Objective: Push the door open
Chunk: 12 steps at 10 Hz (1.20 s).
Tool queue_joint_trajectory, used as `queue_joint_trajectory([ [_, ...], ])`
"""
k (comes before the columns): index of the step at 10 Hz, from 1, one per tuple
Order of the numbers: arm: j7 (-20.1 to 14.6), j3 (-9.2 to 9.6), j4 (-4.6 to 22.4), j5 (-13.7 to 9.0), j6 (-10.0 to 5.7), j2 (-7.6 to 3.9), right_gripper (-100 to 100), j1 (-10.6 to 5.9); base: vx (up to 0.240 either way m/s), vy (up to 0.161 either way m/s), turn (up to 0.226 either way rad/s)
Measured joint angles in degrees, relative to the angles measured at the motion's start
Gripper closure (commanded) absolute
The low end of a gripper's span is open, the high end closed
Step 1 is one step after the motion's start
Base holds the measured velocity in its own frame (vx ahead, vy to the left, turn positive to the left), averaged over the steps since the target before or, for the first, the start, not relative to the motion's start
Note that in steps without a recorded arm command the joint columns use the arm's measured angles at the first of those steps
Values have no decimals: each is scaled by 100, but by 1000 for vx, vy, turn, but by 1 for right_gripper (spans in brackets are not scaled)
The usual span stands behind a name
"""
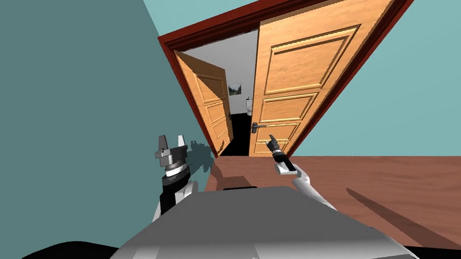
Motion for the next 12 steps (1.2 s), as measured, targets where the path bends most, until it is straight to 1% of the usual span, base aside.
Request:
queue_joint_trajectory([
  [2,-48,6,402,-50,-48,-145,-100,-206,79,-12,52],
  [4,-51,0,653,-74,-30,-195,-100,-292,78,-2,66],
  [5,-71,2,824,-98,-37,-267,-100,-380,66,3,28],
  [6,-85,3,939,-108,-41,-296,-100,-432,53,2,31],
  [8,-96,2,1263,-140,-55,-371,-100,-571,78,0,67],
  [9,-121,4,1419,-164,-70,-445,-100,-634,61,0,23],
  [11,-145,4,1635,-187,-84,-509,-100,-717,74,-10,43],
  [12,-149,-1,1776,-205,-64,-552,-100,-806,61,-15,34],
])
